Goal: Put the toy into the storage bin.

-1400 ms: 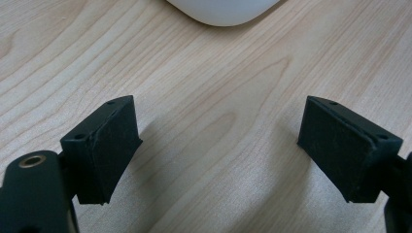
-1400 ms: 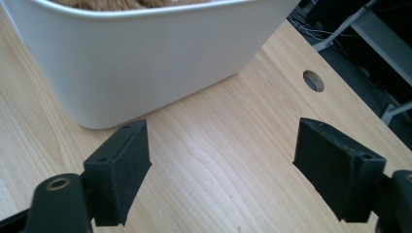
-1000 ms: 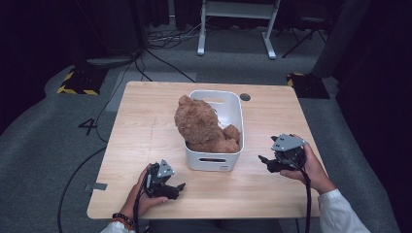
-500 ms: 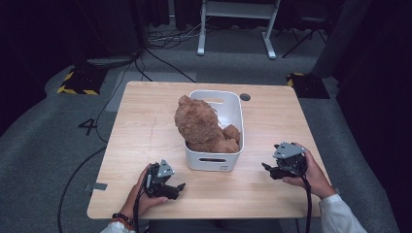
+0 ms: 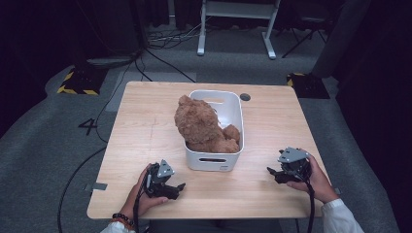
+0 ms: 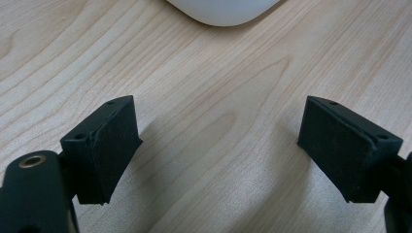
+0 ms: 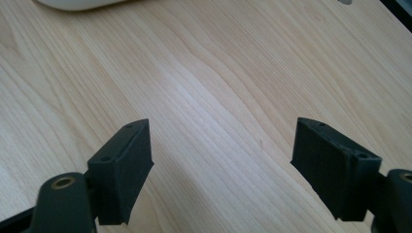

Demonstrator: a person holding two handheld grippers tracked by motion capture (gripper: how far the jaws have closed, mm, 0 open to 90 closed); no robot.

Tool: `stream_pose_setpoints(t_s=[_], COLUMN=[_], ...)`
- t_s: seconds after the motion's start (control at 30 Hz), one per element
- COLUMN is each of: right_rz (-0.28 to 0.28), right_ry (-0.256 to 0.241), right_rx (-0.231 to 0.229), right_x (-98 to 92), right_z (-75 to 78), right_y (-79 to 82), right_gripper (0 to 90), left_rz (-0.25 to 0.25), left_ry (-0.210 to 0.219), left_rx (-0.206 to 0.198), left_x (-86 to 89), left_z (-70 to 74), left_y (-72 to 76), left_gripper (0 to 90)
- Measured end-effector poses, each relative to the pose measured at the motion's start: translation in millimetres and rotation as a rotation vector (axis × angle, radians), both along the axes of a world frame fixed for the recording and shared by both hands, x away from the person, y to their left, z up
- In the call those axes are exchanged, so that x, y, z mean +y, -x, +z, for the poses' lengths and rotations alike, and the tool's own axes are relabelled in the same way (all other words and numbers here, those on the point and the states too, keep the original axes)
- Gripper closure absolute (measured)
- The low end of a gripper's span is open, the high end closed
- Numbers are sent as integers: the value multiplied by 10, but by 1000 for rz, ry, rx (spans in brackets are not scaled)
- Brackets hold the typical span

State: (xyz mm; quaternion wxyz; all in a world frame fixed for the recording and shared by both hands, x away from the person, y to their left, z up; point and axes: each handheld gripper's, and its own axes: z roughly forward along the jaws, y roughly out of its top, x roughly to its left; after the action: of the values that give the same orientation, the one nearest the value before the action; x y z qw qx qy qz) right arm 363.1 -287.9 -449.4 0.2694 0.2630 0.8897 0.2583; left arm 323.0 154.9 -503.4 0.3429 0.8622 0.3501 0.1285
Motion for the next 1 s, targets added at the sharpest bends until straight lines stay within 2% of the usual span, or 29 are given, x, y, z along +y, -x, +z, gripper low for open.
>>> stream_pose_setpoints(t_s=[0.2,0.27,0.33,0.43,0.7,1.0], right_rz=[-17,-20,-21,-35,-63,-97], right_ry=[10,-1,-2,-41,-69,-151], right_rx=[4,10,-7,6,21,79], right_x=[-53,-85,-119,-200,-360,-543], right_z=[-72,-97,-111,-145,-264,-408], right_y=[34,50,64,96,168,231], right_gripper=[221,221,221,222,222,222], left_rz=[-1,0,1,1,1,0], left_ry=[-1,0,1,0,1,0], left_rx=[-1,0,0,0,-1,0], left_x=[0,0,-1,0,-1,0], left_z=[0,0,0,0,0,0], left_y=[0,0,1,1,1,0], left_gripper=[147,147,147,147,147,147])
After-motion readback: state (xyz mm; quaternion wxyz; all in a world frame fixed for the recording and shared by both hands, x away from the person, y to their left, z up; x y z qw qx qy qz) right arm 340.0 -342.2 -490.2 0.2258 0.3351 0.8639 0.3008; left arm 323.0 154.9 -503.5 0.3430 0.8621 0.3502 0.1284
